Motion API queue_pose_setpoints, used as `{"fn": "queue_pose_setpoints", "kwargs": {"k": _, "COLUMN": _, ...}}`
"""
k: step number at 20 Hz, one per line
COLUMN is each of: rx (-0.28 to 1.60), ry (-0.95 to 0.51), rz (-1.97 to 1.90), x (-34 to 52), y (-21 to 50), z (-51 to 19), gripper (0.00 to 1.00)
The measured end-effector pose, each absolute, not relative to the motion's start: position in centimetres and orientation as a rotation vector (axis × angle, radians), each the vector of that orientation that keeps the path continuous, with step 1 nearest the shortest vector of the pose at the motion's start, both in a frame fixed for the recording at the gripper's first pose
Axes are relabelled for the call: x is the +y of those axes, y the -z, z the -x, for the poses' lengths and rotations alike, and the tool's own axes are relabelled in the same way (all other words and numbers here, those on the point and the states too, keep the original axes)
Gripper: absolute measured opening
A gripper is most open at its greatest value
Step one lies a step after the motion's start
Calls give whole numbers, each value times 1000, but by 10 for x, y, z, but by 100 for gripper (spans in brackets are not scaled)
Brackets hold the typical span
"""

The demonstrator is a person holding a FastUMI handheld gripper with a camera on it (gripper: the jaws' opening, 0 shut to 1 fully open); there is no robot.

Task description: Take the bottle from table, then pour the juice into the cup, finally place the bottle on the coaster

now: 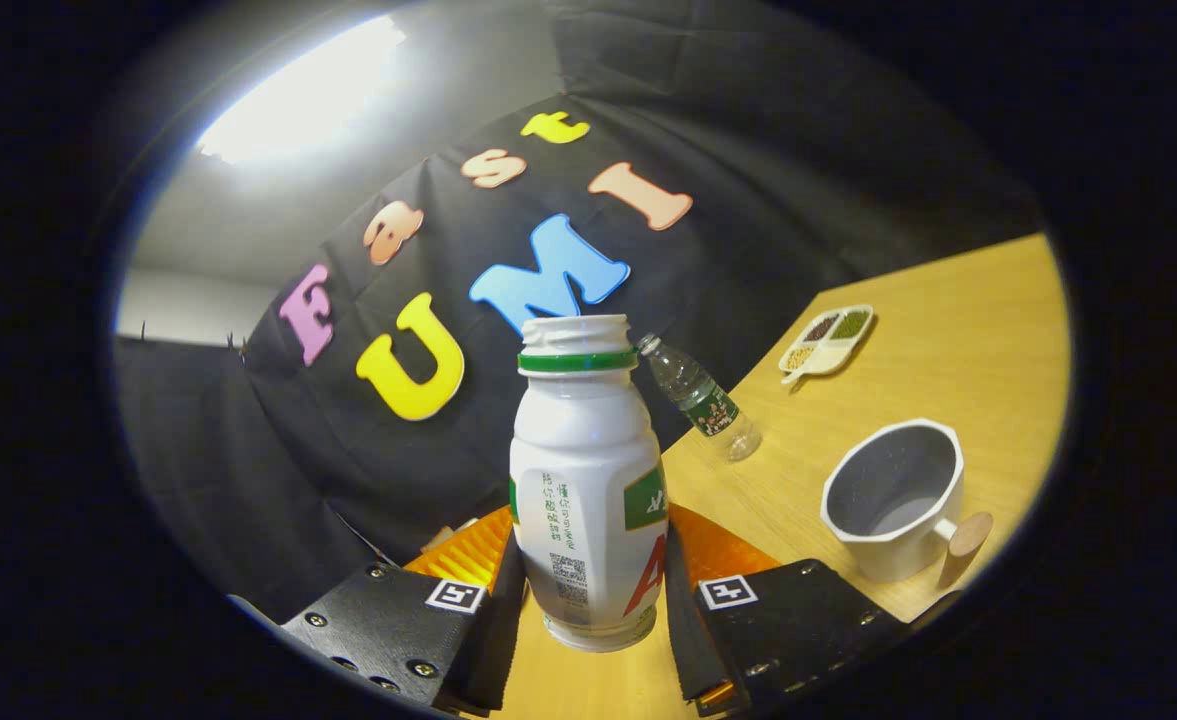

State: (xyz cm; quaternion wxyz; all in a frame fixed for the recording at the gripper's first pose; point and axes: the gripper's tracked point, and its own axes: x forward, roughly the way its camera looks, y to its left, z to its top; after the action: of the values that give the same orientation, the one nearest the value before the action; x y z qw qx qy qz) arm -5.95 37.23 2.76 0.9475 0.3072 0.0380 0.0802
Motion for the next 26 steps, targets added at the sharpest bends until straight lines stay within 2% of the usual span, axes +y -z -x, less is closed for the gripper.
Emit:
{"fn": "queue_pose_setpoints", "kwargs": {"k": 11, "rx": 104, "ry": -92, "rz": -6, "x": 406, "y": 10, "z": 7, "gripper": 63}}
{"fn": "queue_pose_setpoints", "kwargs": {"k": 16, "rx": 158, "ry": -132, "rz": 46, "x": 420, "y": 42, "z": -6, "gripper": 63}}
{"fn": "queue_pose_setpoints", "kwargs": {"k": 24, "rx": 93, "ry": -126, "rz": -62, "x": 411, "y": 38, "z": -1, "gripper": 63}}
{"fn": "queue_pose_setpoints", "kwargs": {"k": 26, "rx": 135, "ry": -100, "rz": -20, "x": 407, "y": 52, "z": -3, "gripper": 71}}
